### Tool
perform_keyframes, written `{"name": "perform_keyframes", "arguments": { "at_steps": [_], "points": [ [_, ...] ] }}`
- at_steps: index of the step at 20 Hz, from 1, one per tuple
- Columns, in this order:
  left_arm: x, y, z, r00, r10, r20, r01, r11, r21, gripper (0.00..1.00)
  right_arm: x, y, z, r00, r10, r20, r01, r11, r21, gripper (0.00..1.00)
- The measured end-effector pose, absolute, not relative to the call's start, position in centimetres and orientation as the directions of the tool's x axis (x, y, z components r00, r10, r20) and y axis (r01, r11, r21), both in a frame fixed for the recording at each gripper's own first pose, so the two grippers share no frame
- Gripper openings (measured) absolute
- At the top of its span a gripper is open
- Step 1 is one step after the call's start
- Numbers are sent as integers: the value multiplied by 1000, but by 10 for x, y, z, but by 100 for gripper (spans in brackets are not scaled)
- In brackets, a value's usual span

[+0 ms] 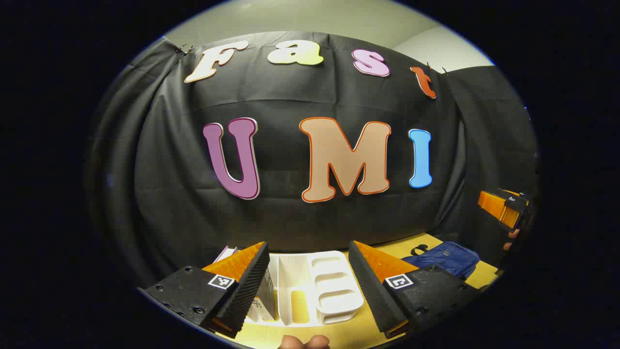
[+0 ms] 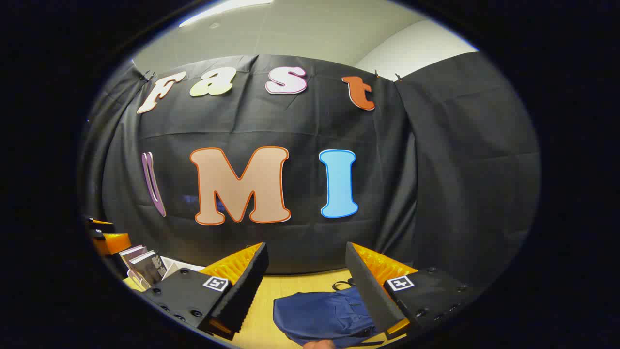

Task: Open the schoolbag, grab two books from the bookshelf and put them into the schoolbag.

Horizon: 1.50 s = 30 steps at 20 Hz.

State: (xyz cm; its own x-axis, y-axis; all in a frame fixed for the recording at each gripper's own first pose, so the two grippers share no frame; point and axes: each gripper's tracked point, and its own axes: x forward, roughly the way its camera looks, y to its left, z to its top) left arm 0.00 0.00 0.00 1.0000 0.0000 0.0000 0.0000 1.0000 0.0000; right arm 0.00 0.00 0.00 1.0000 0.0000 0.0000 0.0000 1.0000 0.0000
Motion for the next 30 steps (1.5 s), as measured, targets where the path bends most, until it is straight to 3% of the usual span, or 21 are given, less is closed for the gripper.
{"name": "perform_keyframes", "arguments": {
  "at_steps": [24, 30],
  "points": [
    [-6, 13, -3, 992, 129, -8, -129, 992, -11, 96, 13, 24, 13, 991, 126, 37, -125, 992, -35, 99],
    [-4, 23, -9, 986, 163, -34, -163, 987, 7, 97, 16, 13, -18, 982, 188, -13, -181, 926, -331, 100]
  ]
}}
